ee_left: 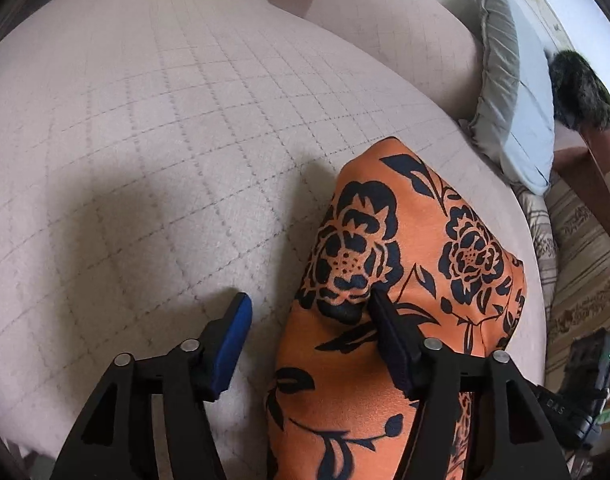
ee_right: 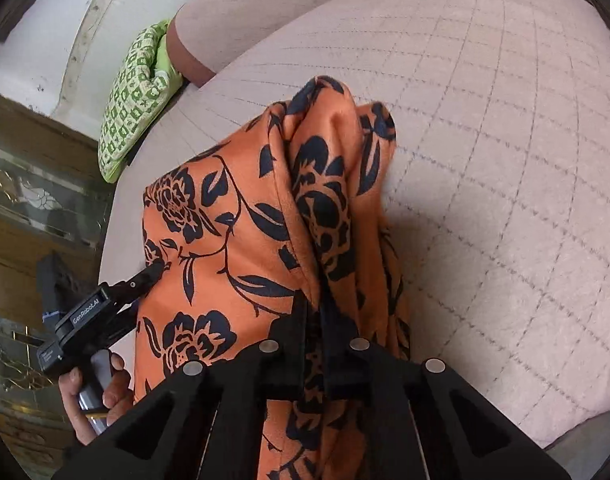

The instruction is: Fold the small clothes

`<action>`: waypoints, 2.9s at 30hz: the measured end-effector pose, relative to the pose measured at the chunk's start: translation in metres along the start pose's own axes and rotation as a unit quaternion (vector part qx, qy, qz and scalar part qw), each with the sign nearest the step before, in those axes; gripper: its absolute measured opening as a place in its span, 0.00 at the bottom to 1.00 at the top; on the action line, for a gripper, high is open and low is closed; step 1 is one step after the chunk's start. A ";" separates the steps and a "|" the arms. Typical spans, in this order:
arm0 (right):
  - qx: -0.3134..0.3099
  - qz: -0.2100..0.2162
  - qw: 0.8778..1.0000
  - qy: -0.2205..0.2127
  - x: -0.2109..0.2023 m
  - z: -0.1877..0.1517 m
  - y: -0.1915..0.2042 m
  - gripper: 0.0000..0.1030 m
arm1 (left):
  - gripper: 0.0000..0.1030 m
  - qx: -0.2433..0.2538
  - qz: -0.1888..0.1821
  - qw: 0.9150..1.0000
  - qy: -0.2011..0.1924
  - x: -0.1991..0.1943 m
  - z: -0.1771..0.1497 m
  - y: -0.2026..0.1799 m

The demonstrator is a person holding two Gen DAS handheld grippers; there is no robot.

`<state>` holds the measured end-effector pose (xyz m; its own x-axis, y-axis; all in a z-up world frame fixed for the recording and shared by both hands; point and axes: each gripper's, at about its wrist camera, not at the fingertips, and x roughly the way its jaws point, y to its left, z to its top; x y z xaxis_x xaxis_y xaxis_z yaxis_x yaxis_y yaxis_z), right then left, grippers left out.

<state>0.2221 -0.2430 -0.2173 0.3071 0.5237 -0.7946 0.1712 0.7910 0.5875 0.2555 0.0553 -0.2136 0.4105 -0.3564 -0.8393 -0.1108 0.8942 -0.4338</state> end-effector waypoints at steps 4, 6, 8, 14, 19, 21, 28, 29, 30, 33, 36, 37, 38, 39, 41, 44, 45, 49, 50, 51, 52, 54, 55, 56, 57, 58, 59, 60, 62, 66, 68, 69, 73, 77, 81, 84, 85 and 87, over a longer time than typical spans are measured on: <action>-0.012 0.021 1.000 -0.008 -0.025 -0.010 0.010 0.25 | 0.60 0.001 -0.024 1.000 -0.011 -0.032 -0.016 0.005; -0.024 0.037 0.999 -0.019 -0.043 -0.023 0.011 0.55 | 0.60 0.004 -0.032 0.999 -0.004 -0.047 -0.031 0.014; -0.031 0.050 0.998 -0.026 -0.054 -0.036 0.007 0.75 | 0.60 0.003 -0.053 0.999 0.004 -0.059 -0.049 0.027; -0.004 0.048 0.999 0.012 -0.039 -0.063 -0.024 0.75 | 0.63 -0.026 -0.067 0.997 0.019 -0.065 -0.091 0.049; 0.003 0.046 0.999 0.022 -0.025 -0.070 -0.027 0.76 | 0.64 -0.064 -0.084 0.994 0.003 -0.062 -0.109 0.053; -0.008 0.033 0.999 0.027 -0.022 -0.071 -0.023 0.73 | 0.64 -0.062 -0.091 0.994 0.010 -0.059 -0.112 0.049; -0.010 0.005 1.000 0.021 -0.022 -0.072 -0.021 0.47 | 0.64 -0.004 -0.026 1.000 0.000 -0.059 -0.123 0.024; -0.006 0.008 1.000 0.020 -0.023 -0.074 -0.022 0.47 | 0.64 0.003 -0.021 1.000 -0.001 -0.060 -0.125 0.019; -0.001 0.010 1.000 0.018 -0.025 -0.074 -0.023 0.47 | 0.64 0.008 -0.017 1.000 -0.001 -0.060 -0.127 0.016; 0.002 0.008 1.000 0.013 -0.032 -0.078 -0.027 0.50 | 0.61 0.027 -0.016 1.000 0.001 -0.060 -0.132 0.001; 0.001 0.006 1.000 0.020 -0.027 -0.078 -0.030 0.50 | 0.54 0.037 -0.013 0.999 0.014 -0.048 -0.133 -0.005; 0.002 0.009 1.000 0.021 -0.026 -0.078 -0.031 0.49 | 0.53 0.034 -0.009 0.999 0.013 -0.046 -0.133 -0.005; 0.002 0.012 1.000 0.022 -0.025 -0.077 -0.031 0.45 | 0.48 0.030 -0.010 0.999 0.011 -0.044 -0.131 -0.005; 0.000 0.014 1.000 0.024 -0.025 -0.078 -0.030 0.41 | 0.40 0.029 -0.012 0.999 0.011 -0.044 -0.132 -0.006; -0.001 0.028 0.999 0.028 -0.025 -0.080 -0.030 0.24 | 0.33 0.042 -0.005 0.999 0.007 -0.047 -0.133 -0.012; -0.027 0.020 0.999 0.024 -0.032 -0.079 -0.020 0.13 | 0.25 0.060 0.007 0.998 0.009 -0.053 -0.134 -0.022; -0.027 0.020 0.999 0.021 -0.035 -0.078 -0.019 0.11 | 0.22 0.062 0.008 0.998 0.009 -0.056 -0.133 -0.025; -0.022 0.038 0.999 0.004 -0.054 -0.075 -0.021 0.01 | 0.17 0.086 0.016 0.996 0.003 -0.073 -0.135 -0.038; -0.029 0.039 0.999 0.000 -0.059 -0.076 -0.019 0.01 | 0.17 0.100 0.021 0.995 0.000 -0.077 -0.138 -0.044; -0.038 0.033 0.999 -0.003 -0.063 -0.077 -0.017 0.01 | 0.17 0.109 0.026 0.994 -0.002 -0.080 -0.140 -0.047; -0.047 0.025 0.999 -0.004 -0.064 -0.079 -0.014 0.01 | 0.17 0.110 0.029 0.994 -0.002 -0.079 -0.141 -0.048; -0.047 0.024 0.999 0.004 -0.060 -0.081 -0.016 0.02 | 0.19 0.102 0.037 0.994 0.007 -0.072 -0.142 -0.042; -0.044 0.029 0.999 0.006 -0.057 -0.081 -0.019 0.06 | 0.21 0.098 0.039 0.994 0.010 -0.069 -0.141 -0.039; -0.038 0.032 0.999 0.007 -0.055 -0.081 -0.020 0.11 | 0.25 0.087 0.033 0.996 0.012 -0.067 -0.138 -0.035; -0.032 0.029 0.999 0.007 -0.054 -0.082 -0.022 0.15 | 0.30 0.075 0.023 0.997 0.011 -0.068 -0.139 -0.031; -0.026 0.028 0.999 0.011 -0.052 -0.082 -0.024 0.30 | 0.33 0.067 0.020 0.998 0.011 -0.070 -0.139 -0.027; -0.023 0.032 0.999 0.012 -0.051 -0.080 -0.025 0.48 | 0.38 0.064 0.019 0.998 0.011 -0.071 -0.139 -0.025; -0.018 0.036 0.999 0.008 -0.050 -0.079 -0.027 0.56 | 0.44 0.061 0.022 0.998 0.010 -0.073 -0.140 -0.022; -0.011 0.036 0.999 0.005 -0.049 -0.077 -0.030 0.67 | 0.48 0.056 0.027 0.998 0.003 -0.080 -0.142 -0.019; 0.011 0.049 0.998 0.024 -0.037 -0.072 -0.038 0.67 | 0.49 0.056 0.029 0.998 -0.030 -0.098 -0.143 -0.019; 0.015 0.045 0.998 0.034 -0.027 -0.071 -0.041 0.67 | 0.51 0.054 0.009 0.998 -0.042 -0.108 -0.142 -0.016; 0.017 0.045 0.998 0.039 -0.023 -0.071 -0.042 0.67 | 0.53 0.046 -0.004 0.998 -0.044 -0.110 -0.140 -0.013; 0.034 0.070 0.996 0.043 -0.014 -0.068 -0.044 0.65 | 0.54 -0.003 -0.044 0.999 -0.031 -0.106 -0.128 0.005; 0.022 0.042 0.998 0.040 -0.011 -0.071 -0.040 0.46 | 0.57 -0.023 -0.075 0.997 0.018 -0.075 -0.115 0.018; 0.014 0.032 0.998 0.043 -0.009 -0.076 -0.033 0.23 | 0.41 -0.061 -0.106 0.992 0.034 -0.051 -0.120 0.034; -0.012 0.010 0.999 0.036 -0.016 -0.079 -0.020 0.12 | 0.24 -0.055 -0.100 0.993 0.028 -0.061 -0.123 0.030; -0.022 0.002 0.999 0.031 -0.020 -0.080 -0.014 0.11 | 0.22 -0.045 -0.095 0.994 0.025 -0.068 -0.124 0.025; -0.054 -0.024 0.998 0.011 -0.032 -0.084 0.001 0.10 | 0.19 -0.016 -0.088 0.996 0.013 -0.083 -0.126 0.013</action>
<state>0.1336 -0.2324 -0.2036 0.2806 0.4902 -0.8252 0.0823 0.8443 0.5295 0.1061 0.0628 -0.1904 0.4022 -0.5140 -0.7576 -0.0687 0.8082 -0.5848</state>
